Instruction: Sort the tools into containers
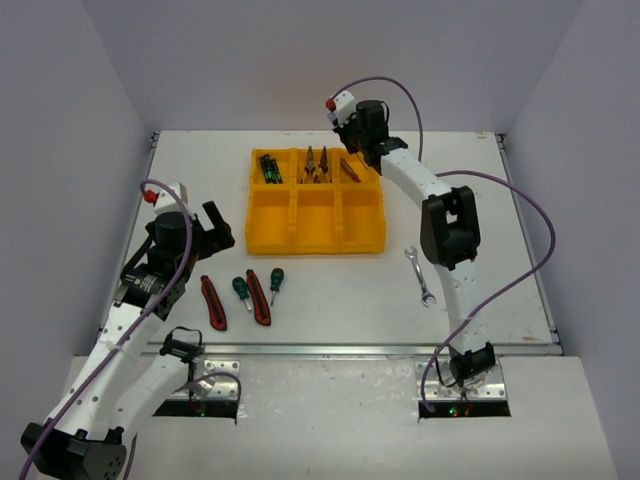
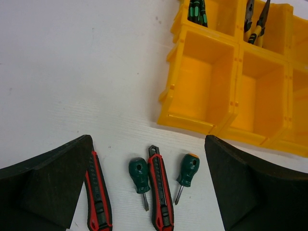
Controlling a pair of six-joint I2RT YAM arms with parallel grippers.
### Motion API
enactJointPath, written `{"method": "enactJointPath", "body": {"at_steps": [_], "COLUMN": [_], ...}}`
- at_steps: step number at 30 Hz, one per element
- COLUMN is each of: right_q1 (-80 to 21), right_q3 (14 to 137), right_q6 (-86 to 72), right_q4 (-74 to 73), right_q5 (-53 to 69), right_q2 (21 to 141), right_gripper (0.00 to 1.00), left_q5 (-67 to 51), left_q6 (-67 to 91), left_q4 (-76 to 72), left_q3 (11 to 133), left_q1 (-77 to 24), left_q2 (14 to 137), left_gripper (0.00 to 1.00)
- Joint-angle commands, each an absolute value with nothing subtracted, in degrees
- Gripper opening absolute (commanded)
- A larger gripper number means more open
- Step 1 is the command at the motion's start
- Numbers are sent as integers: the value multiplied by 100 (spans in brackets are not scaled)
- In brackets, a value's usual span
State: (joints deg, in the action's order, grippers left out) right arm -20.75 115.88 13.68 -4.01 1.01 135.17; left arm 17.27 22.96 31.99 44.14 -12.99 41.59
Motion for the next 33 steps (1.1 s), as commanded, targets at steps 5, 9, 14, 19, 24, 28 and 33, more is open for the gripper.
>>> {"method": "enactJointPath", "body": {"at_steps": [5, 9, 14, 19, 24, 28, 33], "right_q1": [-2004, -1987, -1995, -1995, -2043, -2059, -2497], "right_q3": [10902, 10601, 10561, 10884, 10995, 10435, 9467], "right_q6": [1118, 941, 715, 620, -101, -1580, -2552], "right_q4": [167, 167, 96, -320, -937, -1685, -2260], "right_q5": [-272, -264, -430, -600, -547, 241, 948], "right_q2": [13018, 12886, 12578, 12130, 11311, 10527, 9752], "right_gripper": [4, 17, 61, 76, 99, 99, 99], "left_q5": [1647, 1644, 1661, 1669, 1749, 2139, 3049], "left_q6": [2241, 2233, 2232, 2232, 2256, 2405, 2874], "left_q4": [2962, 2962, 2954, 2953, 2962, 3081, 3449], "left_q3": [4526, 4526, 4526, 4526, 4526, 4574, 4706], "left_q1": [-1248, -1248, -1249, -1248, -1248, -1248, -1195], "left_q2": [4047, 4034, 4033, 4025, 4041, 4076, 4054], "left_gripper": [100, 100, 100, 100, 100, 100, 100]}}
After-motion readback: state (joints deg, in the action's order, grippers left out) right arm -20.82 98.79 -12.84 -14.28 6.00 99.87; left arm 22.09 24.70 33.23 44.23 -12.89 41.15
